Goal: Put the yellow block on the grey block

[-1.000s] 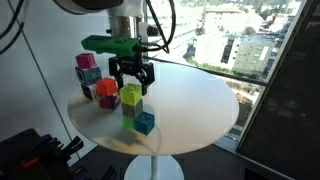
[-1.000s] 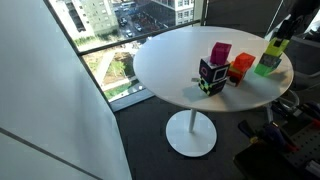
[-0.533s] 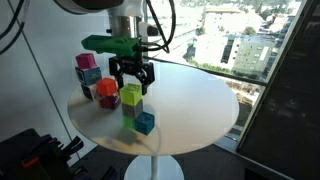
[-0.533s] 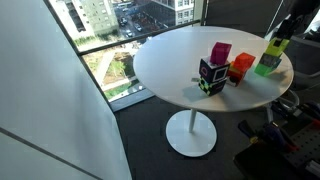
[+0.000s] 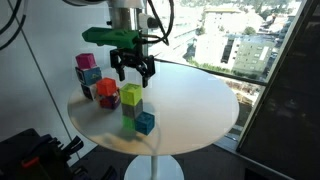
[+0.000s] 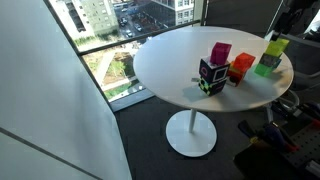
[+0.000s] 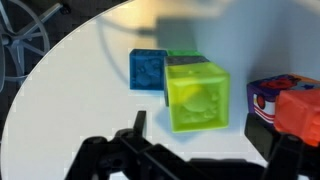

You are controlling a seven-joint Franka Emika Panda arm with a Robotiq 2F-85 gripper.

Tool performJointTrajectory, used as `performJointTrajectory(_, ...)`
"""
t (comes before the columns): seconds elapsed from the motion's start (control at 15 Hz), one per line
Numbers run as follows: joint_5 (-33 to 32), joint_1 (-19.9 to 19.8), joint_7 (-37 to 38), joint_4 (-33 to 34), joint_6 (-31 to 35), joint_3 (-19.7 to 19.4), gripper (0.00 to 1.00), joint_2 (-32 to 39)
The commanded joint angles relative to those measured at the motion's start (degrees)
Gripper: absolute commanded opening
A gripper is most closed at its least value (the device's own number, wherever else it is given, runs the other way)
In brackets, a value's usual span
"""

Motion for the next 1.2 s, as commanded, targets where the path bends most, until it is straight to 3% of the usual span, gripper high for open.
performJointTrajectory(0.0,1.59,0.74,-0.6,1.88,-3.99,-0.26,1.0,-2.07)
performJointTrajectory(0.6,-3.36,0.12,3.8,6.19,-17.14,1.27,1.0,-7.46)
performJointTrajectory(1.13,-6.99,-0.33,12.63,6.97,-21.48,2.28,1.0,-12.58)
